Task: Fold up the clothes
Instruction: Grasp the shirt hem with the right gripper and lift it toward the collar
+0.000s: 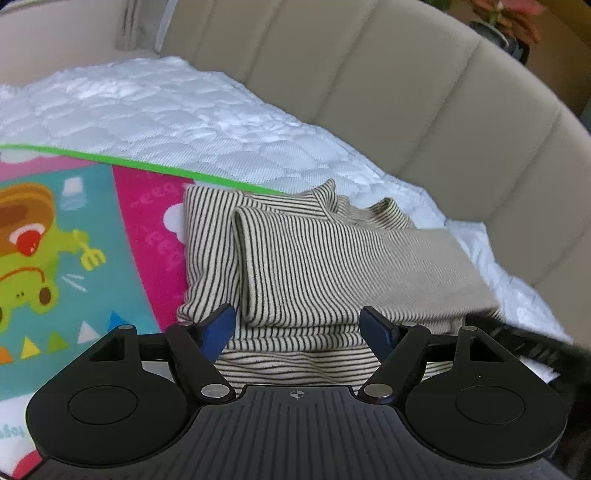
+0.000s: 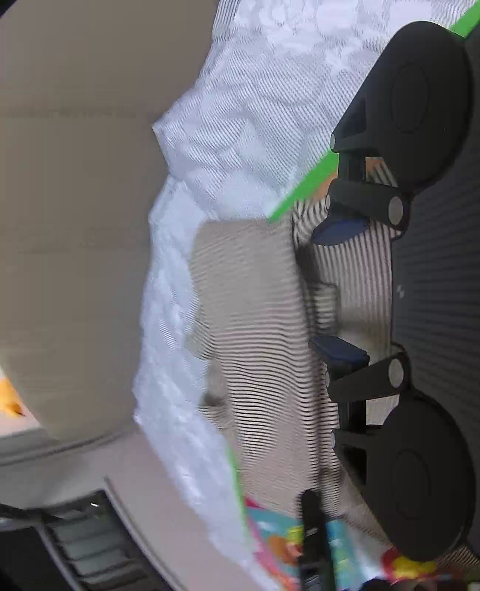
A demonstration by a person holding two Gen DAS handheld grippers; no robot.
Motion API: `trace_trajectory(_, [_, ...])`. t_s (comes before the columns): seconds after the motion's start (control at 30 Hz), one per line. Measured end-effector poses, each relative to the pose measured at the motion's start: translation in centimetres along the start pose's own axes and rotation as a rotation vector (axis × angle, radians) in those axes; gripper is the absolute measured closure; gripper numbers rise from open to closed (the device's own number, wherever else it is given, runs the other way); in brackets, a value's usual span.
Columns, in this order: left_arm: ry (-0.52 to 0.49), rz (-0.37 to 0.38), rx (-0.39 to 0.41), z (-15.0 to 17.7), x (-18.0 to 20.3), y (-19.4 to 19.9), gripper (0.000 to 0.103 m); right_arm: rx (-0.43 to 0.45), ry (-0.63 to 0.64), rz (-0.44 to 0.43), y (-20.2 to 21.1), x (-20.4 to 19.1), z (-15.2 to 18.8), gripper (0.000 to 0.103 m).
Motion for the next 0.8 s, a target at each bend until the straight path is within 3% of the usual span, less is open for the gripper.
trace_trajectory(0.13, [-0.058,-0.015,-0.01,0.1,0.0,0.6,0.024,0.033,-0.057,0.014,1.7,0.8,-2.3,0.049])
trace_trajectory(0.23, [-0.044,0.003,-0.011,-0.1,-0.5,0.7,0.024,0.087,0.022,0.067,3.1,0.0,-5.0,0.049])
trace_trajectory(0.33, [-0.021,0.014,-0.011,-0.5,-0.8,0.8,0.02,0.159,0.101,0.049,3.9,-2.4,-8.8,0.049])
trace_trajectory(0.47, [-0.026,0.009,-0.021,-0.5,-0.6,0.8,0.017,0.046,0.193,-0.03,-3.2,-7.4,-10.3,0.049])
trace_trajectory(0.6, [-0.05,0.005,-0.028,-0.4,-0.4,0.9,0.014,-0.05,0.308,0.005,-11.5,-9.9,-8.0,0.051])
trace_trajectory(0.67, [-0.05,0.011,-0.026,-0.4,-0.4,0.9,0.013,-0.088,0.331,0.014,-13.6,-9.9,-6.7,0.069])
trace_trajectory(0.73, [-0.049,0.02,-0.023,-0.5,-0.4,1.0,0.012,-0.103,0.357,0.023,-14.4,-9.8,-5.7,0.099])
trace_trajectory(0.8, [-0.042,0.029,-0.018,-0.7,-0.4,1.3,0.012,-0.083,0.381,0.012,-13.8,-9.9,-5.3,0.099])
Point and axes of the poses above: each gripper's, at about its wrist camera, not at the fingertips, and y roughly against the way its jaws point, x to its right, z to its underside, the point moved 8 cm from there along -y, roughly the way its jaws point, and after that the axes turned 13 degrees about -y, right-handed, at the moved point
